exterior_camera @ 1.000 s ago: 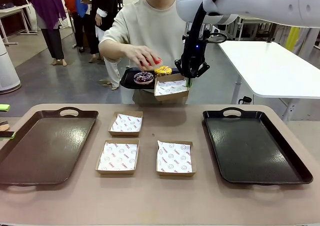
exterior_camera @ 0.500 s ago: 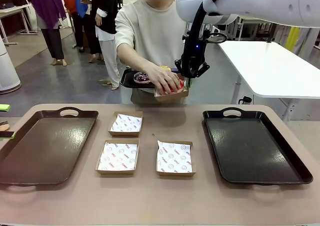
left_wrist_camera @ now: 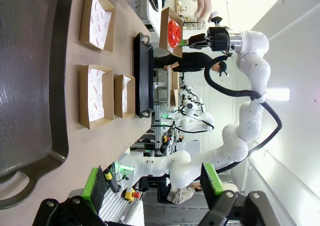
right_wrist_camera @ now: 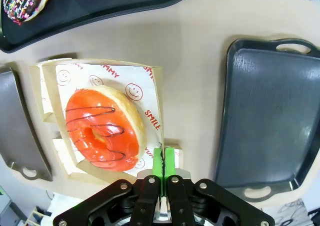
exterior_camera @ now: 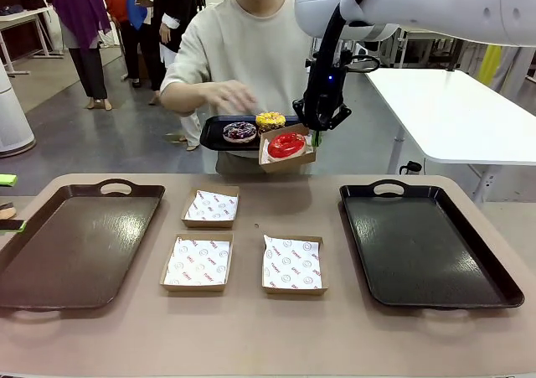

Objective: Individually package the donuts and arrange them on the tray.
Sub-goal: Place the picked Paper togo box on the Handle tray while simultaneously picking up another Paper togo box from the table with the other hand.

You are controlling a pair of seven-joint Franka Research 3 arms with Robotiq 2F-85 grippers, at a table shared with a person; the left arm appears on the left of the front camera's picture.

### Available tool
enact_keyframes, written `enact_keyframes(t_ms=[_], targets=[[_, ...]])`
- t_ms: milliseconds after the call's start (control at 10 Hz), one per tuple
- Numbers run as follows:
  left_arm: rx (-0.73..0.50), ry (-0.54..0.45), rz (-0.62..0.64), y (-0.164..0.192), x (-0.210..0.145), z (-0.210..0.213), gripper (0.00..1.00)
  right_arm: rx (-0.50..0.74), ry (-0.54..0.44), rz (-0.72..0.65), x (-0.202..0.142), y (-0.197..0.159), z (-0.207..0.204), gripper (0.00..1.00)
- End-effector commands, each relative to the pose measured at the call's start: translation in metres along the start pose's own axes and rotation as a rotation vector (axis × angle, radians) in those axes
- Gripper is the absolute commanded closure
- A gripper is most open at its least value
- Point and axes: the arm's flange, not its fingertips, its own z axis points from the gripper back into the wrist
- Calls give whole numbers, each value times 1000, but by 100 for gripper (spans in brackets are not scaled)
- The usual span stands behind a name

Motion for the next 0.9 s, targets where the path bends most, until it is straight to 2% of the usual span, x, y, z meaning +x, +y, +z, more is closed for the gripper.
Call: enact_keyframes(t_ms=[0,300,400,600,800], targets=[[-13,-9,-3,-1,1,0,0,-5,0,2,-7,-5,-3,100],[0,0,0,0,0,0,0,0,0,0,0,0,0,99],[107,-12,-16,-10,13,-13,0,4,15,6,-5,-17,4,99],[335,4,-51,-48,59,-44,0,10,24,10,-28,-70,23,99],[502,60,-56,-93,102,-82,0,25,14,-31,-44,-131,24,99]])
